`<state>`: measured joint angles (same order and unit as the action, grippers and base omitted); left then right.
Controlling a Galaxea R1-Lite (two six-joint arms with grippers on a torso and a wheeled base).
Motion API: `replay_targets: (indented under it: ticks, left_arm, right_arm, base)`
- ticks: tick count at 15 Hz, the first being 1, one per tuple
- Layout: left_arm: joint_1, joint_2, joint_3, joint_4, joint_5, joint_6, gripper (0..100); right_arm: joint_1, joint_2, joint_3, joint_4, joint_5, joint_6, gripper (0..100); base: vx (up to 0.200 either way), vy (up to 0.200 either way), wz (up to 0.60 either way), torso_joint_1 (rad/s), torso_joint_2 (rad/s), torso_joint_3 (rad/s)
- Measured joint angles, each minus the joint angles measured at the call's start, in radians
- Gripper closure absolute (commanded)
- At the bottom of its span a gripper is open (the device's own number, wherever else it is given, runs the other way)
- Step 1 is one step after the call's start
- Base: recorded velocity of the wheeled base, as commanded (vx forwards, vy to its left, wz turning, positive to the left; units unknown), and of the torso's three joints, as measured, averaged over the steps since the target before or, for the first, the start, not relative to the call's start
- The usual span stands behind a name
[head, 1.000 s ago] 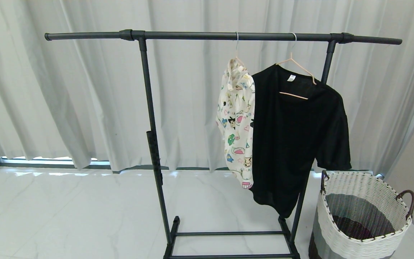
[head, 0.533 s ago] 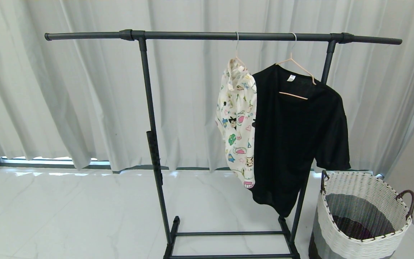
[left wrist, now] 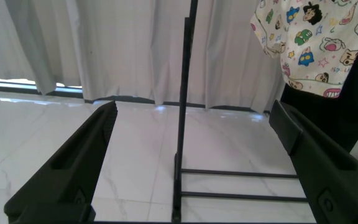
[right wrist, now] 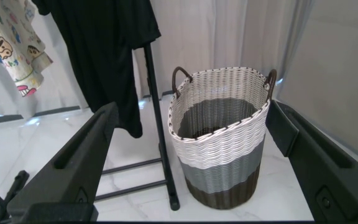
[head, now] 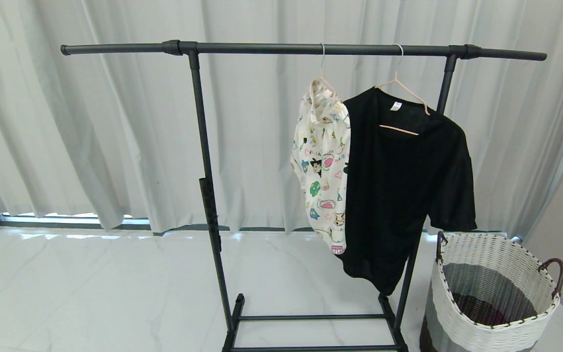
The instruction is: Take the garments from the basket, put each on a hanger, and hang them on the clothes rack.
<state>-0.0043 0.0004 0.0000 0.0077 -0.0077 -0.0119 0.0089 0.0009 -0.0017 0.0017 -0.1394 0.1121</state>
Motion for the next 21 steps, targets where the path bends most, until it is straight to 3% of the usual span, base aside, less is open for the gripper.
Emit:
replay_targets:
  ticks: [21]
  left_arm:
    - [0.0,0.0,0.0,0.0,0.0,0.0,0]
  right_arm:
    - [0.0,0.0,0.0,0.0,0.0,0.0,0]
  base:
    - [0.0,0.0,0.0,0.0,0.0,0.0]
